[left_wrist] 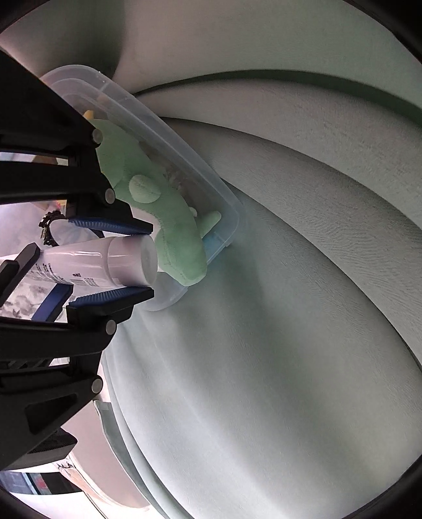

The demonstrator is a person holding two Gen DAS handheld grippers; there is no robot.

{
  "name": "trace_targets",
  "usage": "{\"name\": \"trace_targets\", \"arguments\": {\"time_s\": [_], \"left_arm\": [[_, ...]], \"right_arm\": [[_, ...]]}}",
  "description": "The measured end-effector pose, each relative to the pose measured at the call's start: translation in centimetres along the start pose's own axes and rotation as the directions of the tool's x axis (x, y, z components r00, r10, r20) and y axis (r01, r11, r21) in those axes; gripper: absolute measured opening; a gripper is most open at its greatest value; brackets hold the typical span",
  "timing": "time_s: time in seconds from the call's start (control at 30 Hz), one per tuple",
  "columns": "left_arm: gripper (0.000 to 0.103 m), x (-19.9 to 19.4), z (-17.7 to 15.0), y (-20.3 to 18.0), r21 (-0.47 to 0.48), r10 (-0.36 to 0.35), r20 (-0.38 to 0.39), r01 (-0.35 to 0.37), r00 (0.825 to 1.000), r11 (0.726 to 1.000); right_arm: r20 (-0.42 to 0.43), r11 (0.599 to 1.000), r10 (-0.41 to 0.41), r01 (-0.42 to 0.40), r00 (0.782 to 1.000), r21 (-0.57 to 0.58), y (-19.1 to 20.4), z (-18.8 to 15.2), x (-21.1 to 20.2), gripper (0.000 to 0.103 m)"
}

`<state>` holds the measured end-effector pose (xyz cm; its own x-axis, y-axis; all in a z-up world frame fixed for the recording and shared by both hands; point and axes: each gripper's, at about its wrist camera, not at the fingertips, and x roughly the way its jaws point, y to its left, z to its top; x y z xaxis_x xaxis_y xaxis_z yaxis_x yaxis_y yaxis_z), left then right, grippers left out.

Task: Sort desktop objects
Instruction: 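Carry the lotion tube over the clear bin with the right tool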

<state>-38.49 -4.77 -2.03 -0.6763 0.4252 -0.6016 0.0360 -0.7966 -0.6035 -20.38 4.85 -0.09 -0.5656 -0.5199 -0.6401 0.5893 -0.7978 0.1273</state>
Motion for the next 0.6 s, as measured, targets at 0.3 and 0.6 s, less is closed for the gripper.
{"name": "trace_targets", "arguments": {"time_s": [0.3, 0.6], "left_arm": [[0.031, 2.1, -0.8, -0.4, 0.049, 0.03, -0.061, -0.028, 0.998, 0.998], [0.031, 3.7, -2.0, -0.9, 0.072, 0.027, -0.058, -0.023, 0.998, 0.997]], "right_arm": [[-0.007, 0.999, 0.036, -0.036, 0.999, 0.014, 1.6, -0.8, 1.3, 0.045], [-0.022, 0.999, 0.004, -0.003, 1.0, 0.043, 0.0, -1.2, 1.5, 0.045]]}}
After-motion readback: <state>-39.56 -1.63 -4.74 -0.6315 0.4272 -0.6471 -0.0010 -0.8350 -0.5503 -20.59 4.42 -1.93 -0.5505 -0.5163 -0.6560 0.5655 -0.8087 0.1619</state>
